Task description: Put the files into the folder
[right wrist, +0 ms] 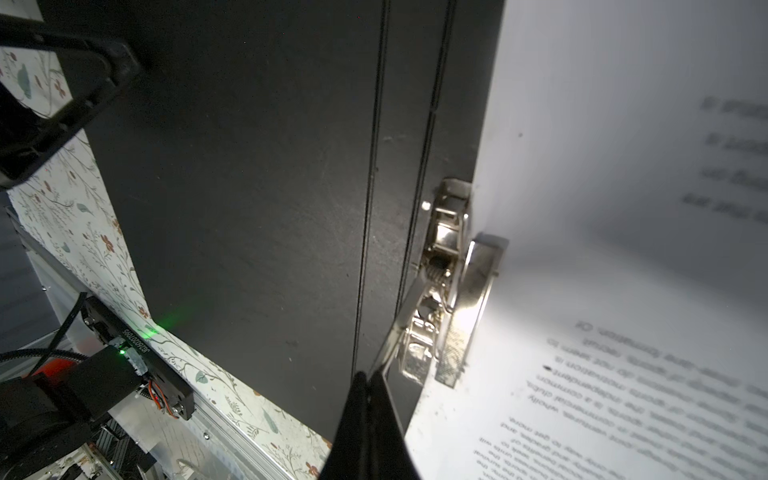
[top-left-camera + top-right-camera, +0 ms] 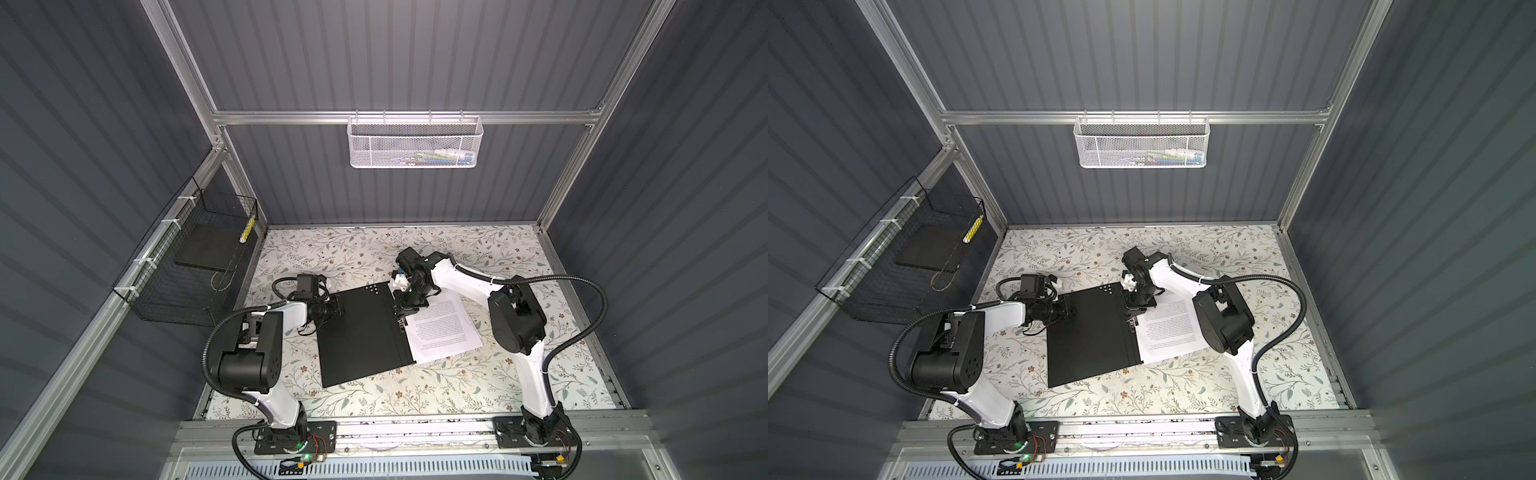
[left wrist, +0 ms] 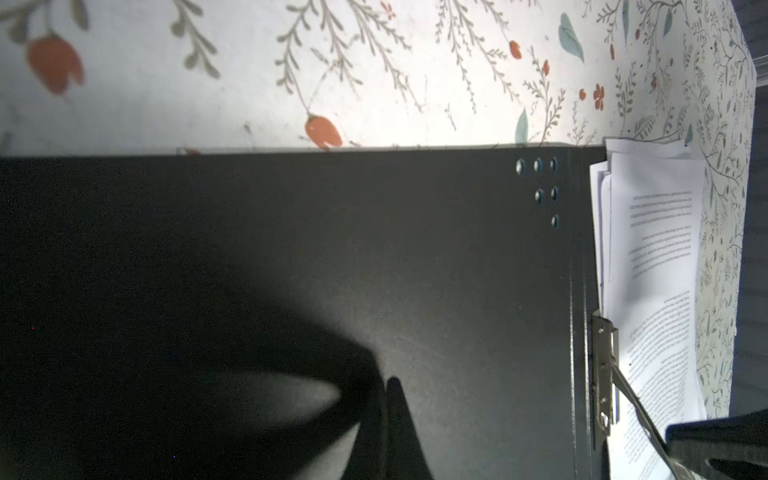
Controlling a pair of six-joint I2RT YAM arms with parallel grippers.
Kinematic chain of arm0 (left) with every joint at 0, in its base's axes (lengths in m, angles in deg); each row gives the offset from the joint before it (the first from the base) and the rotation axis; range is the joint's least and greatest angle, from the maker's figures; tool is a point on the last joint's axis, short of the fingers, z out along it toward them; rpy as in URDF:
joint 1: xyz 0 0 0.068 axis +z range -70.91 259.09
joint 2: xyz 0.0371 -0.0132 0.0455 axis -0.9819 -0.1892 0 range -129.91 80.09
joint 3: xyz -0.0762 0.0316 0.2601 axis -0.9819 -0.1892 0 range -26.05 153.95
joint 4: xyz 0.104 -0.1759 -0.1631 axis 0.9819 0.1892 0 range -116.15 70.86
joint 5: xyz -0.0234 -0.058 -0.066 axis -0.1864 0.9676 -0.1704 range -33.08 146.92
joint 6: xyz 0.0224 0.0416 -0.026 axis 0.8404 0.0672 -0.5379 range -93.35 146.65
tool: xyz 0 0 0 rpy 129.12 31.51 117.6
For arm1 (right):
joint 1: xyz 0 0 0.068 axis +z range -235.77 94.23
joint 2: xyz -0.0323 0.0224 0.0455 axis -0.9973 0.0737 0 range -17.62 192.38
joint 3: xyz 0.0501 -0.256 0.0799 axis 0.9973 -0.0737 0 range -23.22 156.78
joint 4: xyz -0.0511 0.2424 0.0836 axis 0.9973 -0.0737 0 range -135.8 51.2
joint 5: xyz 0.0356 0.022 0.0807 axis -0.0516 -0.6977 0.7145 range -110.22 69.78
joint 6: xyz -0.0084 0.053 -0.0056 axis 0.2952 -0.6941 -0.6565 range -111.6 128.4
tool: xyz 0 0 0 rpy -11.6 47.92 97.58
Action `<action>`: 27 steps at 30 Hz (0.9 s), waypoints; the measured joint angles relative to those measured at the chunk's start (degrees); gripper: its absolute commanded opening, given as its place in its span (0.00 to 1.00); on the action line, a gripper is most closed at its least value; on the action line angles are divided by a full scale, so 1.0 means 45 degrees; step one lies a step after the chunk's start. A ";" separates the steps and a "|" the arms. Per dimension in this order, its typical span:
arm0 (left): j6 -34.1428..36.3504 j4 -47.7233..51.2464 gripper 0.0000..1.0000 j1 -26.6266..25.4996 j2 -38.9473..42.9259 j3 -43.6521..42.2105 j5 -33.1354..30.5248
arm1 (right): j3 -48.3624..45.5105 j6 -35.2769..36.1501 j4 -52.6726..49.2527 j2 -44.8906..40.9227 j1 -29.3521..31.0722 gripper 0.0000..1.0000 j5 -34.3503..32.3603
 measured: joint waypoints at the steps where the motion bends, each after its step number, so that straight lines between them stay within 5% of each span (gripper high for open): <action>1: 0.0000 0.0000 0.00 0.0000 0.0000 0.0000 0.0000 | -0.0141 0.0000 0.0092 -0.0083 0.0010 0.02 -0.0029; 27: 0.0000 -0.0019 0.00 0.0000 0.0005 -0.0010 0.0000 | -0.0573 0.0865 -0.0248 -0.0359 0.0903 0.00 -0.2764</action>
